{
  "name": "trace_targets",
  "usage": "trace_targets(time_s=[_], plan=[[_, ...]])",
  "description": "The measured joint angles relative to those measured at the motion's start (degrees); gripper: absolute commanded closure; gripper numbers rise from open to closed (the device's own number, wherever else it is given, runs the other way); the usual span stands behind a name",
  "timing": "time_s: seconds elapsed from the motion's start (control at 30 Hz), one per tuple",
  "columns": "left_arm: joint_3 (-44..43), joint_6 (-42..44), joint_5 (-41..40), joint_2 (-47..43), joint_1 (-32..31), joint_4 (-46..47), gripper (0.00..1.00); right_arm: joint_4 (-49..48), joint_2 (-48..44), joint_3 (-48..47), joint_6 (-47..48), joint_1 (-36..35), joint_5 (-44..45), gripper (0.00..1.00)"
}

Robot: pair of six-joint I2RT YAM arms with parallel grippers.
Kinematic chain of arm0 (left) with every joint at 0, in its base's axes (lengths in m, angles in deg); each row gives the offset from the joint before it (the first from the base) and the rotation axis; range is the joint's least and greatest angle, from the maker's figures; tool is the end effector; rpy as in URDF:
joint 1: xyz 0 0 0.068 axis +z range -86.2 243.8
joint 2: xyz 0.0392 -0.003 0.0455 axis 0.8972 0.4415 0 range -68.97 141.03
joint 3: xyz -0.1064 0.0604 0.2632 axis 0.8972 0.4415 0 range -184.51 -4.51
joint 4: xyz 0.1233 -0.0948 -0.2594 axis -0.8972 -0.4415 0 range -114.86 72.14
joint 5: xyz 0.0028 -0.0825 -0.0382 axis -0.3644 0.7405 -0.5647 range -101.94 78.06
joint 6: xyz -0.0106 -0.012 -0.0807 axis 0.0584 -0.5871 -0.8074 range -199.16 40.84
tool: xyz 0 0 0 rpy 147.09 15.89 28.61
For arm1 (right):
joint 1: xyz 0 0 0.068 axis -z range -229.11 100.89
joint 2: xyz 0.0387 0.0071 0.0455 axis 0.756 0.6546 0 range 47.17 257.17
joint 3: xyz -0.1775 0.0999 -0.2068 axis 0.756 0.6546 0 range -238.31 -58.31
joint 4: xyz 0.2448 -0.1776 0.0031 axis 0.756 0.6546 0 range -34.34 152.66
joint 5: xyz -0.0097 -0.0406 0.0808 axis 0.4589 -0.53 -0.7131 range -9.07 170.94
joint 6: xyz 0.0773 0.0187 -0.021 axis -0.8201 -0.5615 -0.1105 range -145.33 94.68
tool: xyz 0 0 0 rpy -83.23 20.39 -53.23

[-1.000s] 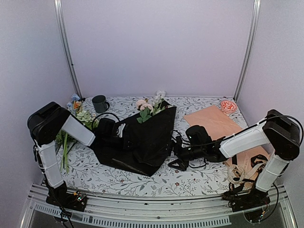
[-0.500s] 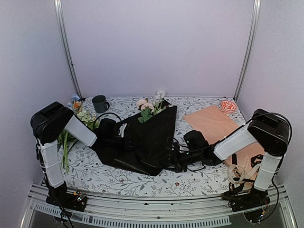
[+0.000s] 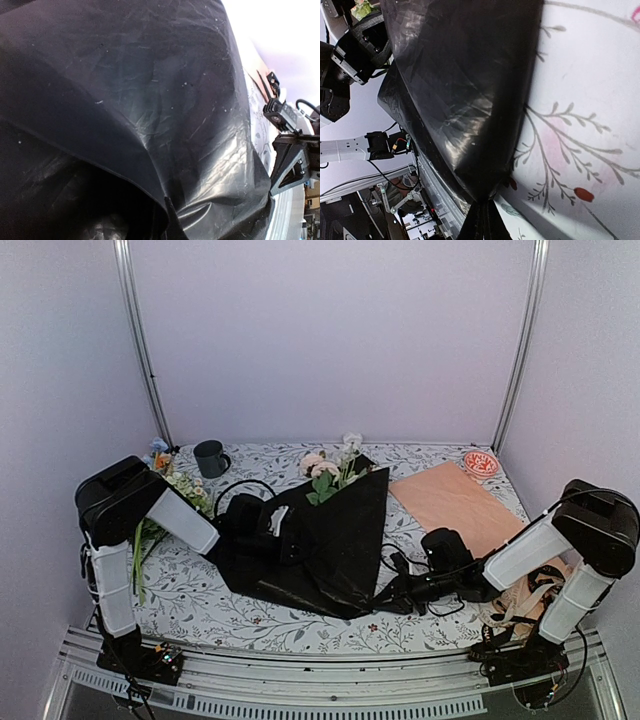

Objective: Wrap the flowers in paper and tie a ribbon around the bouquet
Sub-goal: Press the fold line on the 2/3-folded wrapping paper.

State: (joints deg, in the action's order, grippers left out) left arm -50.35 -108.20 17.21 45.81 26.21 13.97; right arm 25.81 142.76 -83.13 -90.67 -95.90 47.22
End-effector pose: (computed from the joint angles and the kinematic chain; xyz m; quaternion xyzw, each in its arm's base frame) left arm 0.3009 -0.2758 0.0396 0.1764 0.8557 -0.4250 0.2365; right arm 0.1764 0.2458 0.0542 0.0215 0.8786 0.4770 0.0030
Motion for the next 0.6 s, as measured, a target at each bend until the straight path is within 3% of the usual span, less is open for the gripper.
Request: trace_targets(time_s=[0.27,0.4,0.6], plan=[[-2.3,-0.2,-0.1,0.0,-3.1,-3.1,1.00,11.1,-9.8,2.1,8.3,5.0,-1.1,1.00],[-3.0,-0.7,-0.1,0.0,-4.6,-3.8,1.00,20.3,-14.2,1.7,14.0,7.5,-0.5,0.75],[-2.8,-1.8,-0.1,0.0,-4.9,-3.6,1.00,39.9,-18.9,-5.2,23.0,7.6,5.9,0.68]])
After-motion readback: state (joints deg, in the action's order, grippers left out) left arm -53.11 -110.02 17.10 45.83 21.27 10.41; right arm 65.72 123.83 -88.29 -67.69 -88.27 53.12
